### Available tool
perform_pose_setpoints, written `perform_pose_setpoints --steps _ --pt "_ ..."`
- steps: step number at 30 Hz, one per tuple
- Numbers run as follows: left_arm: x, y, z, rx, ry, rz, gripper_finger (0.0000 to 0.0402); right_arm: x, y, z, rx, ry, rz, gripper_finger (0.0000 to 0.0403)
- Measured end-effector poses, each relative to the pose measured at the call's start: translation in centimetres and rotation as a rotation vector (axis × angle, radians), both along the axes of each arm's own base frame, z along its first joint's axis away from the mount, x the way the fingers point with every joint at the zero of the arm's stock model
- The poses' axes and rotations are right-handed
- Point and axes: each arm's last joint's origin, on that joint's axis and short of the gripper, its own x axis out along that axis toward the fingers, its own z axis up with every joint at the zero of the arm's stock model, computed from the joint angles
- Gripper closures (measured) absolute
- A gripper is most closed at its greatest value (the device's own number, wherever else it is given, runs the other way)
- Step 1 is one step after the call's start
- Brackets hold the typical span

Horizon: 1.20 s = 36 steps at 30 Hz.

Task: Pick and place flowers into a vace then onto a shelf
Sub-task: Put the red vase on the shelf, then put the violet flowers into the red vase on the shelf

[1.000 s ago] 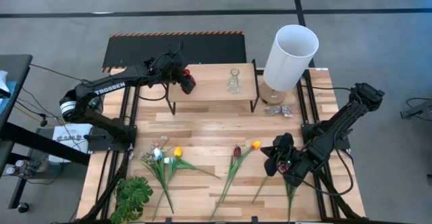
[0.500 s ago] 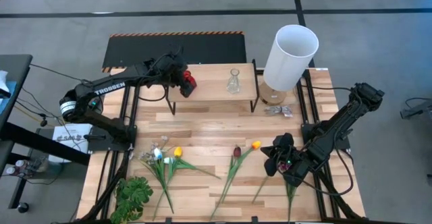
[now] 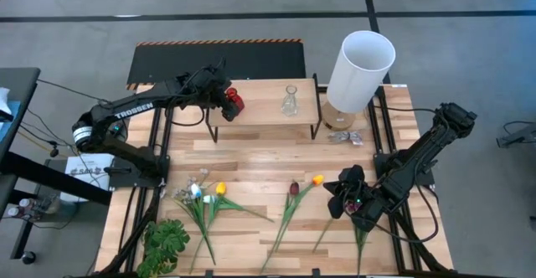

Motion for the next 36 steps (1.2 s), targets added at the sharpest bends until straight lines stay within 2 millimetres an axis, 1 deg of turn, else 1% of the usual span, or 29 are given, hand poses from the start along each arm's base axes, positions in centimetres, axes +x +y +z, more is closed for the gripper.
perform_pose_setpoints --steps 6,9,13,16,20,24,28,31,36 --pt "-1.8 -0.9 1.8 0.043 -0.04 0.018 0.016 0.0 0.0 0.0 0.0 0.0 0.0 0.0403" --pt "-2.8 -1.5 2.3 0.035 -0.032 0.017 0.016 0.0 0.0 0.0 0.0 0.0 0.0 0.0403" --pt "-3.5 -2.5 2.1 -0.049 -0.005 -0.012 0.016 0.0 0.0 0.0 0.001 -0.001 0.0 0.0403" --pt "-3.6 -3.5 1.8 -0.119 0.028 -0.043 0.016 0.1 0.1 0.0 0.008 -0.008 0.0 0.0403" --pt "-3.7 -5.0 1.3 -0.183 0.089 -0.05 0.016 0.4 0.3 0.3 0.03 -0.067 -0.011 0.0403" --pt "-3.7 -6.9 1.0 -0.195 0.155 -0.05 0.0163 1.1 0.7 0.9 0.008 -0.133 0.016 0.0403" --pt "-3.2 -9.4 0.9 -0.171 0.175 -0.107 0.0176 2.0 0.6 1.3 -0.031 -0.149 0.067 0.0403" --pt "-2.8 -11.4 1.0 -0.159 0.166 -0.181 0.0191 2.3 0.3 1.2 0.0 -0.1 0.108 0.0403" --pt "-2.6 -14.6 1.0 -0.16 0.155 -0.308 0.0215 2.5 0.0 0.6 0.133 0.039 0.204 0.0403"
